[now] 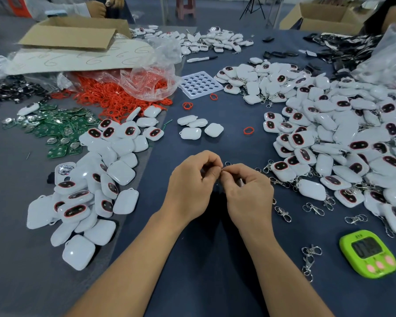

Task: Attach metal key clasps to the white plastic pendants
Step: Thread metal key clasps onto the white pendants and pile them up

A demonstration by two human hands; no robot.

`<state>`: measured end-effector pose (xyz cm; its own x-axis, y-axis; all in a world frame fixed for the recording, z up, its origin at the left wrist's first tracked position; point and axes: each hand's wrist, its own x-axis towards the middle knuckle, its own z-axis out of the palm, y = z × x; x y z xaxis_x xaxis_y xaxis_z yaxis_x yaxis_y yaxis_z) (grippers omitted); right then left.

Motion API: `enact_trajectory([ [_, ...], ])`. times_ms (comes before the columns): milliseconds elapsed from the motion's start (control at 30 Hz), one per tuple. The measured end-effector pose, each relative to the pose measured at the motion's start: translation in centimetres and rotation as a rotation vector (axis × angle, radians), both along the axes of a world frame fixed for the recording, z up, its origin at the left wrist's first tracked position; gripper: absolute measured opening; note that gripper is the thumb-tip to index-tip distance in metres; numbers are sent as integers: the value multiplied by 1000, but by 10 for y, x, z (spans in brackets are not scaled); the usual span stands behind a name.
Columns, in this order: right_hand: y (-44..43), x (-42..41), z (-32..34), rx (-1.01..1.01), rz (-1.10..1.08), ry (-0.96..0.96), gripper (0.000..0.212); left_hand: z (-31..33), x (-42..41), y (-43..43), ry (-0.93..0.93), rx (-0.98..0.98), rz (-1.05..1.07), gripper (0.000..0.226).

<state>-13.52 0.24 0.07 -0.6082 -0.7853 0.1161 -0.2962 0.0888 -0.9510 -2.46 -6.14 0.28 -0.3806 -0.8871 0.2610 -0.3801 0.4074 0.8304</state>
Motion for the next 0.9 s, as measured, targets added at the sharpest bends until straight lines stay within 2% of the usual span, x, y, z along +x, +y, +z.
enact_trajectory([
  [200,0,-3,-2,-1,-63,-32,27,0,2,-2,8,-20,8,16],
  [533,3,1,1,-48,-89,-43,22,4,1,1,-21,-49,35,15],
  [900,3,0,0,-63,-52,-35,28,8,2,4,63,-55,42,24],
])
